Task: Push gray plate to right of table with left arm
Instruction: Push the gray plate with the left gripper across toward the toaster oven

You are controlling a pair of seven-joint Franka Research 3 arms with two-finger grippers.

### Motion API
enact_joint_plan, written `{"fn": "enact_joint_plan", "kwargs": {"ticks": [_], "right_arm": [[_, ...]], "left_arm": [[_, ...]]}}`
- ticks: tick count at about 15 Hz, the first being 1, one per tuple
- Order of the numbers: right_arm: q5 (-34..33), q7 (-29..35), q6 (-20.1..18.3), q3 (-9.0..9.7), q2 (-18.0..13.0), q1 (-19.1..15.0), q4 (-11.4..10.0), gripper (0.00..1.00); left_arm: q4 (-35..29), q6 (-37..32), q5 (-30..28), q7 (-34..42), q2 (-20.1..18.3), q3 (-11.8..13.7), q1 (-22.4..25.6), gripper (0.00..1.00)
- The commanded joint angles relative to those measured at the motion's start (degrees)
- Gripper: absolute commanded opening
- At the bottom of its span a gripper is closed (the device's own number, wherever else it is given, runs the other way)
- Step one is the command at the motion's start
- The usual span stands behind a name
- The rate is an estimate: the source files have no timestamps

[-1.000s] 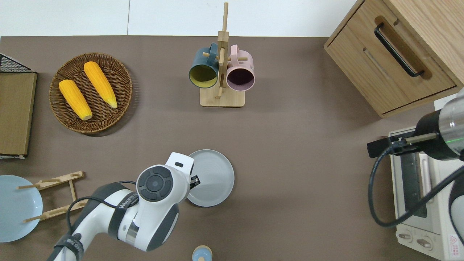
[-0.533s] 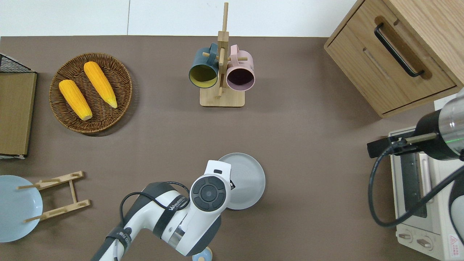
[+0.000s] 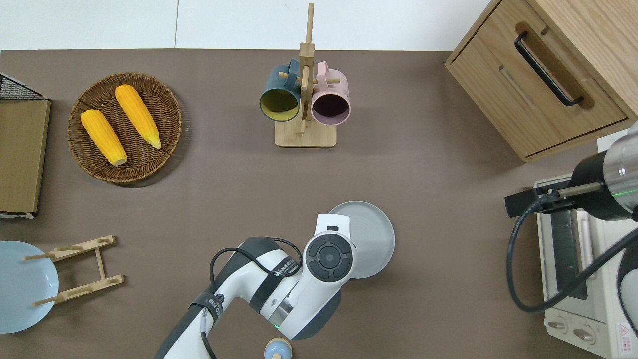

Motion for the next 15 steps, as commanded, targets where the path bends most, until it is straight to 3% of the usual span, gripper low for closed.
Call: {"fn": "enact_joint_plan", "kwargs": {"ticks": [1, 2, 3, 4, 5, 6, 9, 13, 15], "right_arm": [[0.2, 0.7, -0.9, 0.98, -0.2, -1.1, 0.5, 0.983], [0.3, 0.7, -0.9, 0.98, -0.2, -1.1, 0.5, 0.983], [0.3, 0.7, -0.9, 0.98, -0.2, -1.1, 0.5, 0.983], [0.3, 0.7, -0.9, 0.89, -0.2, -1.1, 0.5, 0.983], [0.3, 0.7, -0.9, 0.98, -0.2, -1.1, 0.5, 0.983], [0.2, 0.7, -0.9, 0.89, -0.2, -1.1, 0.5, 0.983], [0.2, 0.7, -0.9, 0.89, -0.2, -1.1, 0.5, 0.983], [0.3, 0.7, -0.9, 0.98, -0.2, -1.1, 0.5, 0.983], [0.3, 0.7, -0.9, 0.89, -0.2, -1.1, 0.5, 0.983]], "left_arm": [[3.0, 0.4, 0.2, -3.0, 3.4, 0.2, -1.9, 0.00], [3.1, 0.4, 0.2, -2.9, 3.4, 0.2, -2.1, 0.03], [3.1, 0.4, 0.2, -2.9, 3.4, 0.2, -2.1, 0.18], [3.2, 0.4, 0.3, -2.8, 3.4, 0.2, -2.1, 0.43], [3.8, 0.4, 0.7, -2.6, 3.3, 0.3, -2.1, 0.81], [4.0, 0.3, 1.4, -2.7, 3.3, 0.2, -2.1, 1.00], [4.9, 0.0, 1.6, -2.7, 3.2, 0.2, -2.1, 1.00], [8.8, -7.9, 3.5, -2.0, 2.5, 0.4, -1.7, 1.00], [9.1, -10.6, 3.5, 1.2, 0.4, 1.2, -1.2, 1.00]]}}
